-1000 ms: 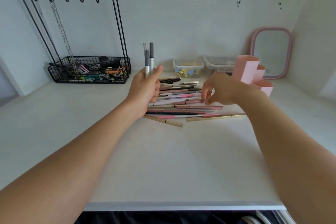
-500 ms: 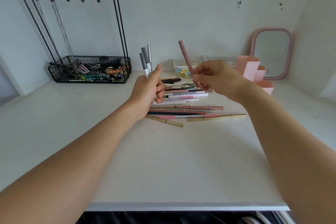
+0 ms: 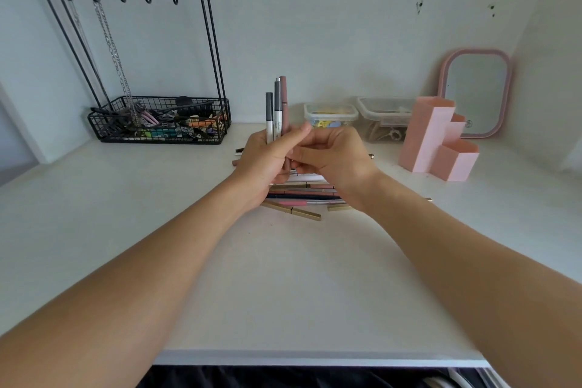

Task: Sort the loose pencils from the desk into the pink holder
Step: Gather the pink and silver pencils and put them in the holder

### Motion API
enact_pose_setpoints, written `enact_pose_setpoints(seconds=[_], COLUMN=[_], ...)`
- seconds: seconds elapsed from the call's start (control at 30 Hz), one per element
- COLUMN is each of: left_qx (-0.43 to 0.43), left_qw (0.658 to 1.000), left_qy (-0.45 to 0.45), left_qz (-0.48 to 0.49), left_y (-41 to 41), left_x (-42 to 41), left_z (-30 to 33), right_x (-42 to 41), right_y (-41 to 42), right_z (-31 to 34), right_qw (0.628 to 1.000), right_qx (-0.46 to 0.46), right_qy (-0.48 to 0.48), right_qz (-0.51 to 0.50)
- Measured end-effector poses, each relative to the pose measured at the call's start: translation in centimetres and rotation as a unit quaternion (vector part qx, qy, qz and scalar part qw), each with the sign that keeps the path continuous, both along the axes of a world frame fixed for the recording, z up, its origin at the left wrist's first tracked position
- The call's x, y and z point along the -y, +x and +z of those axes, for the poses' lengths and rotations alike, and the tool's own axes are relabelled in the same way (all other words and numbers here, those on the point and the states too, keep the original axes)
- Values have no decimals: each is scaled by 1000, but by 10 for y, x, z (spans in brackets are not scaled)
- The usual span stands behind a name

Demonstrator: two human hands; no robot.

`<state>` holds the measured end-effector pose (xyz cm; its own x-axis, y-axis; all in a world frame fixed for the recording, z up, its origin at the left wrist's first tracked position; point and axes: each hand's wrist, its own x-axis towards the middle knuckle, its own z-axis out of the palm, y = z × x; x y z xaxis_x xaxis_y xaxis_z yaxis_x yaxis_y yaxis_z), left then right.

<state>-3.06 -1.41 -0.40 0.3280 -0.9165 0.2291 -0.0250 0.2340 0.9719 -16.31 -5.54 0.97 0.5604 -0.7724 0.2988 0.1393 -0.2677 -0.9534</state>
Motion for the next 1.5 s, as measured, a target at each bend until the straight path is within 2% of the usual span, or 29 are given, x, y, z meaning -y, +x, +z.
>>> enact_pose_setpoints(seconds=[0.17, 0.23, 0.33, 0.43, 0.5, 0.63, 0.9, 0.97, 1.03, 1.13, 1.23, 1.33, 1.5], left_qx=[19, 22, 24, -14, -26, -2, -13, -22, -36, -58, -82, -71, 2], left_qw=[999, 997, 995, 997, 998, 997, 998, 997, 997, 997, 996, 997, 998], left_qy=[3, -12, -12, -18, -14, 1, 27, 37, 44, 46, 38, 20, 13], left_qz=[41, 72, 96, 70, 64, 71, 63, 59, 51, 24, -3, -29, -67], left_y=[-1, 2, 10, 9, 6, 8, 5, 6, 7, 7, 7, 5, -1], left_x=[0, 1, 3, 4, 2, 1, -8, -8, -8, -7, -6, -6, -8], left_z=[2, 4, 4, 4, 5, 6, 13, 13, 14, 13, 12, 12, 9], right_x=[3, 12, 33, 47, 50, 47, 44, 45, 46, 42, 33, 23, 9], right_y=[-3, -12, -35, -58, -68, -73, -67, -70, -71, -63, -50, -37, -21], right_z=[4, 12, 28, 35, 36, 36, 33, 36, 40, 40, 37, 34, 25], right_qw=[999, 992, 919, 851, 820, 810, 777, 789, 826, 914, 981, 996, 997], right_qx=[-29, -102, -281, -438, -503, -531, -563, -551, -502, -364, -179, -42, 12], right_qy=[19, -68, -264, -288, -274, -246, -279, -272, -254, -176, -71, 7, 33], right_qz=[9, -41, -89, -39, -12, 14, 36, 31, 5, -20, 31, 75, 73])
